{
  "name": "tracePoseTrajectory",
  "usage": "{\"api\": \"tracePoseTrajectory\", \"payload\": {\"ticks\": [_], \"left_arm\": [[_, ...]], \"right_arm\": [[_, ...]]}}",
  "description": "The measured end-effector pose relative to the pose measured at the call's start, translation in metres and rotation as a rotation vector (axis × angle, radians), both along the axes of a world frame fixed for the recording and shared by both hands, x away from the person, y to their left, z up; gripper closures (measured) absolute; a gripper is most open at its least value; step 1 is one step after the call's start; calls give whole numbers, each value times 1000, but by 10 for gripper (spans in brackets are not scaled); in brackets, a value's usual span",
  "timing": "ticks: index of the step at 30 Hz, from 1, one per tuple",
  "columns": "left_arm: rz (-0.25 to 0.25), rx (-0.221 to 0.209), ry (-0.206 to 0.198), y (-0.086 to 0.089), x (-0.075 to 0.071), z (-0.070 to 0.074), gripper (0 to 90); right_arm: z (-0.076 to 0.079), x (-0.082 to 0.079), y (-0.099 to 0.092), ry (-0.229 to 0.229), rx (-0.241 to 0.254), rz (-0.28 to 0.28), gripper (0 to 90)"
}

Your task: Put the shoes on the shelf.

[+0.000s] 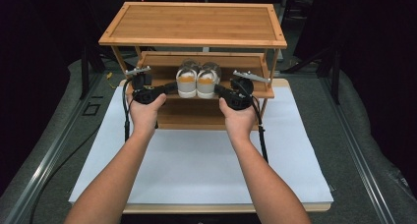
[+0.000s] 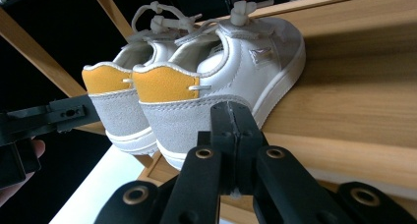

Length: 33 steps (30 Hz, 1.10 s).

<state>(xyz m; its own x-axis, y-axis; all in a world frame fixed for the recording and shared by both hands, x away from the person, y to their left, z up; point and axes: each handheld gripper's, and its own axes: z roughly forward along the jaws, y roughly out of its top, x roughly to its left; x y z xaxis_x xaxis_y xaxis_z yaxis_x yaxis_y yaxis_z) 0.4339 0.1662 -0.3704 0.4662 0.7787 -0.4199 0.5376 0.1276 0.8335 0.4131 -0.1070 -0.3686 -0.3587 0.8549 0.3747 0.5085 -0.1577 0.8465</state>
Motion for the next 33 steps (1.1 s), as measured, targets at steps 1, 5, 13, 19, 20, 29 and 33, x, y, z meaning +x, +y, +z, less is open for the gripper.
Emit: {"api": "tracePoseTrajectory", "payload": {"ticks": [1, 5, 13, 19, 20, 29, 33], "left_arm": [[8, 0, 1, 0, 4, 0, 900], [9, -21, 4, 0, 11, -2, 900], [15, -16, 12, -4, 22, -2, 900], [27, -8, 6, -7, 27, -2, 900], [29, -5, 6, -8, 27, -2, 900], [33, 6, 3, -9, 34, -3, 900], [39, 10, 9, -10, 36, -4, 900]], "right_arm": [[-1, 3, 1, -16, 10, 4, 900], [-2, 10, 2, -20, 7, -4, 900], [-2, 24, 0, -11, 14, -22, 900], [-4, 29, 0, -12, 15, -34, 900], [-3, 30, 1, -12, 14, -38, 900], [-5, 36, 2, -9, 13, -50, 900], [-6, 39, 4, 0, -1, -64, 900]]}}
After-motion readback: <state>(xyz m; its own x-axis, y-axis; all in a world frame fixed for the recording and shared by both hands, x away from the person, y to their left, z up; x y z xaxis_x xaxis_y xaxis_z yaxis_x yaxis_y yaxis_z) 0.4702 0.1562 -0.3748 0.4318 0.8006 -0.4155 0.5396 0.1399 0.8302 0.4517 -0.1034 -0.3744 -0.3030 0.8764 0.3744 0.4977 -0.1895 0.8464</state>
